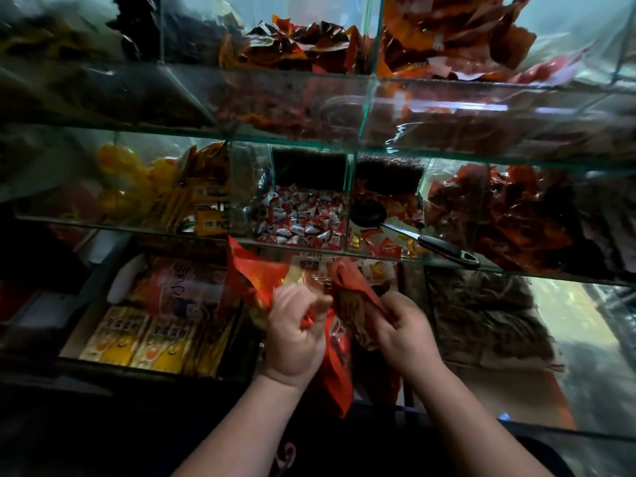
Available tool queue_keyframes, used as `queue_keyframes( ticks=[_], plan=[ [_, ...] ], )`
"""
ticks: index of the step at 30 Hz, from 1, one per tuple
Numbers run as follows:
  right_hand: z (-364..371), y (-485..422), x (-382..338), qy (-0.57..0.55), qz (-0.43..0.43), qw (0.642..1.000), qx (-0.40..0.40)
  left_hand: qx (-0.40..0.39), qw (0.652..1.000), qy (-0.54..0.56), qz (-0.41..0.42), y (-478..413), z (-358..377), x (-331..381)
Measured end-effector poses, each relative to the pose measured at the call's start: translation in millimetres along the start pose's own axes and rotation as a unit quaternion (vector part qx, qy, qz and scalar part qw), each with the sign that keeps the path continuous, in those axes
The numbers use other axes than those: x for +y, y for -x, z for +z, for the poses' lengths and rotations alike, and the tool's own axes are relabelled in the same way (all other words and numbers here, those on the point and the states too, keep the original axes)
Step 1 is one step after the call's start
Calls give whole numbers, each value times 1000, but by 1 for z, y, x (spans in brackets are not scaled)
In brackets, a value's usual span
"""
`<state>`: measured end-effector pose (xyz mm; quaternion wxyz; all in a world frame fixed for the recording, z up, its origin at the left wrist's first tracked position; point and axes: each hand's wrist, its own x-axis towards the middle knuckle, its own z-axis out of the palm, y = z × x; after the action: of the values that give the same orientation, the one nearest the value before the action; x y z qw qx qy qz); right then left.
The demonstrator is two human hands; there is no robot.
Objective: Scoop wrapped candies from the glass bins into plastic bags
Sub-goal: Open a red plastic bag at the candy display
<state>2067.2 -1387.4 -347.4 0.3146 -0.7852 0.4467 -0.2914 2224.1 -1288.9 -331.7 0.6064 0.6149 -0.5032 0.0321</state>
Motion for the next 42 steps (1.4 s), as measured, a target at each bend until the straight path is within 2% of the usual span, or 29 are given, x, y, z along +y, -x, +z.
queue_keyframes(
  ticks=[1,4,6,10,12,15,19,21,22,24,26,29,32,36,38,42],
  plan=[
    [-1,0,0,-3,4,1000,-4,-22,999,-14,-36,11,2,-5],
    [1,-1,-8,43,13,998,-53,-27,962,-18,-270,18,5,-11],
    [2,0,-19,77,40,990,-108,-22,940,-19,-340,10,2,-15],
    [5,8,-36,73,67,970,-221,0,941,10,-340,-5,2,-2],
    [9,11,-39,102,67,962,-245,16,933,40,-358,-12,4,5],
    [16,4,-40,131,78,962,-227,21,936,82,-341,-22,6,17],
    [14,-17,-42,187,35,966,-174,26,967,132,-215,-16,-3,27],
    [18,-20,-42,225,-6,964,-139,6,982,107,-158,-11,-12,20],
    [22,-21,-41,220,1,966,-134,-7,984,94,-149,-8,-14,16],
    [26,-20,-40,185,51,968,-159,3,975,77,-207,-5,-18,10],
    [30,-17,-39,166,48,969,-178,50,957,72,-277,-9,-15,7],
    [27,-16,-37,174,-6,977,-121,64,965,94,-235,-12,-6,12],
    [25,-19,-38,226,16,967,-121,18,973,111,-200,-5,2,7],
    [25,-27,-45,254,101,941,-201,-98,944,45,-311,29,0,-19],
    [23,-27,-44,236,103,936,-239,-149,927,30,-343,43,-2,-24],
    [6,-15,-36,146,92,955,-243,-122,927,13,-356,31,-9,-14]
  ],
)
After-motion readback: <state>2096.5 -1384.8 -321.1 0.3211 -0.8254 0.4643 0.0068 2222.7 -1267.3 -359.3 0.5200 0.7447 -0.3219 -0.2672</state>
